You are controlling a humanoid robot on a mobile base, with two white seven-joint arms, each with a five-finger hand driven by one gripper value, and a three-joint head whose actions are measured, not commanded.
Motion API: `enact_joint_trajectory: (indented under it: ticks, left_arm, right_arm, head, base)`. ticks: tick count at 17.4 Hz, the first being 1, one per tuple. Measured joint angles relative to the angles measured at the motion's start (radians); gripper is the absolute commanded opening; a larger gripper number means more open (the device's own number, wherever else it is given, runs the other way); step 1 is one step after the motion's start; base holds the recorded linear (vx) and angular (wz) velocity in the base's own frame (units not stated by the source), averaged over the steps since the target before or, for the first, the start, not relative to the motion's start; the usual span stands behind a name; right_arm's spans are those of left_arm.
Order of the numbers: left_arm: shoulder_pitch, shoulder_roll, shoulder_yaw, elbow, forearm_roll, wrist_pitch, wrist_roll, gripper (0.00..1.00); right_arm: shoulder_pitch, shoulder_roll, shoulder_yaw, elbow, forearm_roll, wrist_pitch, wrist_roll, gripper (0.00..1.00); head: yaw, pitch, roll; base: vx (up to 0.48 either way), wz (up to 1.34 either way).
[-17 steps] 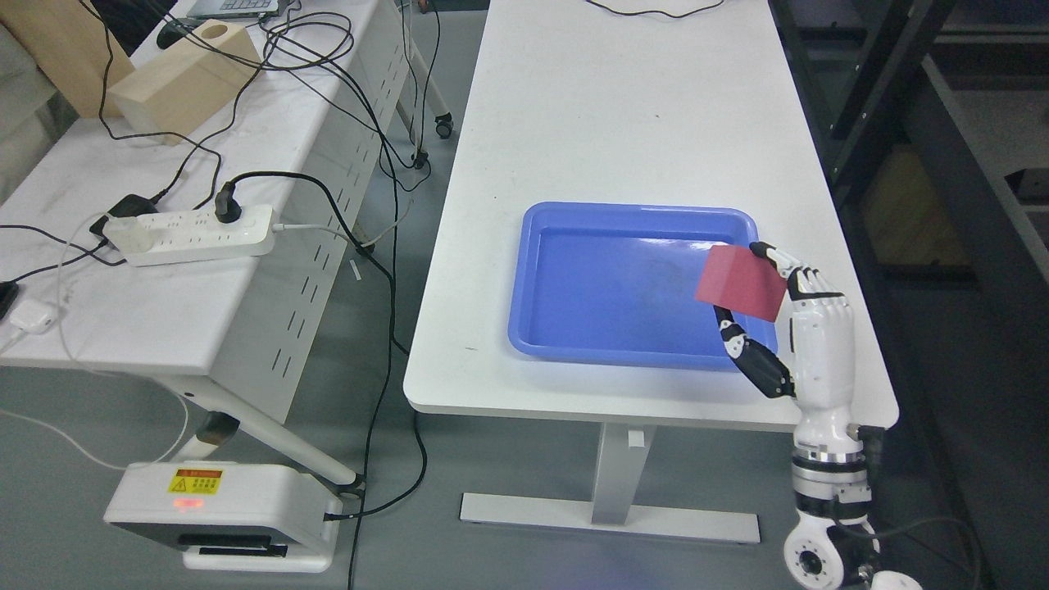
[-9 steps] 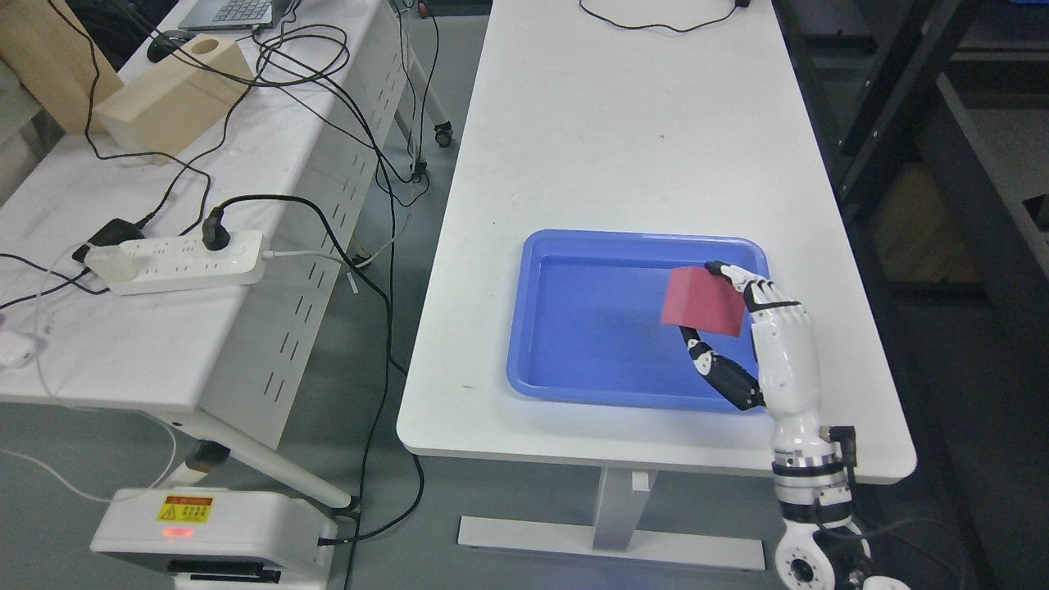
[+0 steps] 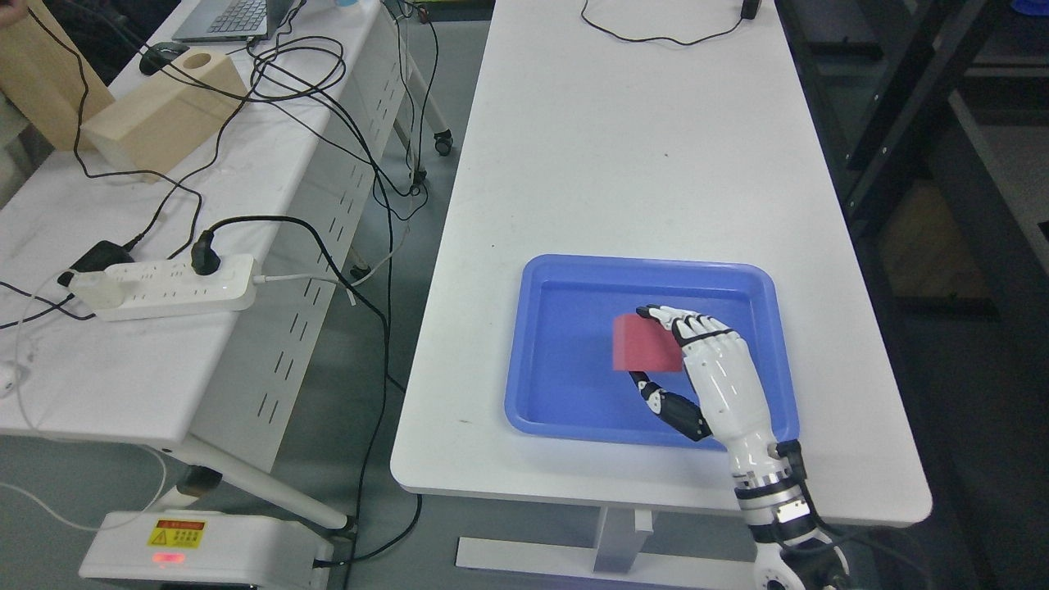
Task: Pick pink block from left shelf to tray
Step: 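Open the right hand to release the pink block in the tray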
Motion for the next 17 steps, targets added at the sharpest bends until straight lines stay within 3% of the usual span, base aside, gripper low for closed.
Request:
enact_joint_trajectory:
  ticks: [7, 14, 17]
  left_arm:
    - [0.000, 0.000, 0.000, 0.000, 0.000, 0.000, 0.000, 1.00]
    - [0.000, 0.000, 0.000, 0.000, 0.000, 0.000, 0.000, 1.00]
    - [0.000, 0.000, 0.000, 0.000, 0.000, 0.000, 0.000, 1.00]
  right_arm:
    - [0.004, 0.000, 0.014, 0.010, -0.004, 0.018, 0.012, 0.76]
    - [0.007, 0.000, 0.011, 0.017, -0.111, 0.037, 0.103, 0.99]
    - [0.009, 0.000, -0.004, 0.019, -0.192, 0.049, 0.173, 0.99]
  head:
    - [0.0000, 0.000, 0.000]
    - [0.0000, 0.000, 0.000]
    - [0.0000, 0.000, 0.000]
  base:
    - [0.047, 0.00]
    - [0.010, 0.00]
    - [0.000, 0.00]
